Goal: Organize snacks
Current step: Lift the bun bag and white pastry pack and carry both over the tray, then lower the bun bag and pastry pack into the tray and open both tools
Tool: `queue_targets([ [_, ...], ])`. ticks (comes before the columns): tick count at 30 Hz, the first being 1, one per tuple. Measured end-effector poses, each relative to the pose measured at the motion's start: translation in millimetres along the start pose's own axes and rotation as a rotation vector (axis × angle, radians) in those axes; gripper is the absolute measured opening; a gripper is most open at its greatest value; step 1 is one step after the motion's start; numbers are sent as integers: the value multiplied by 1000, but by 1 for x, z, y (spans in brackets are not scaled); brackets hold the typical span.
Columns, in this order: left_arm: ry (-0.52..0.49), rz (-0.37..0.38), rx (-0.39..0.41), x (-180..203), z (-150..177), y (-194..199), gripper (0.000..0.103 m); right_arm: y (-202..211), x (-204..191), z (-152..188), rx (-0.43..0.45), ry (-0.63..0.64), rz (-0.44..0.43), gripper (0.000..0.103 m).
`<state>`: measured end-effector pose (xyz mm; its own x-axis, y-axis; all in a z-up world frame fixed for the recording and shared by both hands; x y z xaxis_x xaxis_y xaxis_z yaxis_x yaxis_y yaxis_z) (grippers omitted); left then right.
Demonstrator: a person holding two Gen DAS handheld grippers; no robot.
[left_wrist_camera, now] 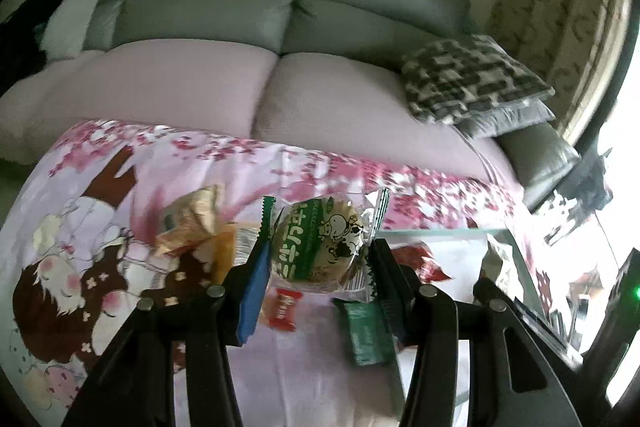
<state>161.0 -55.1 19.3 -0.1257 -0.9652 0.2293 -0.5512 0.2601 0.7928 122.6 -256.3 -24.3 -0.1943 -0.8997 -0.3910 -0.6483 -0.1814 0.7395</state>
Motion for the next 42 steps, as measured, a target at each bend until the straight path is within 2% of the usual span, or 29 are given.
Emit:
queue_targets([
  [12, -158, 35, -54, 76, 20, -19, 52, 28, 79, -12, 43, -145, 55, 55],
  [22, -287, 57, -142, 131, 59, -41, 53, 28, 94, -2, -28, -129, 84, 55],
  [36, -310, 24, -304, 127, 112, -68, 53, 7, 96, 21, -155, -94, 102, 55],
  [42, -326, 12, -323, 128, 123, -69, 53, -3, 90, 30, -204, -67, 108, 55],
])
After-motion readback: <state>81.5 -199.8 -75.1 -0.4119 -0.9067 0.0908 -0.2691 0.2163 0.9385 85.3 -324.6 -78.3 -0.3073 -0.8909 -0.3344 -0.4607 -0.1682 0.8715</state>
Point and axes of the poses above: each gripper's, at about its wrist camera, not at the fingertips, and y roughly against the way its jaws point, x to its right, z to its underside, the point moved 10 cm from there along -y, roughly the way its jaws point, and after that the axes turned 8 degrees about -x, right-handed, at the moved point
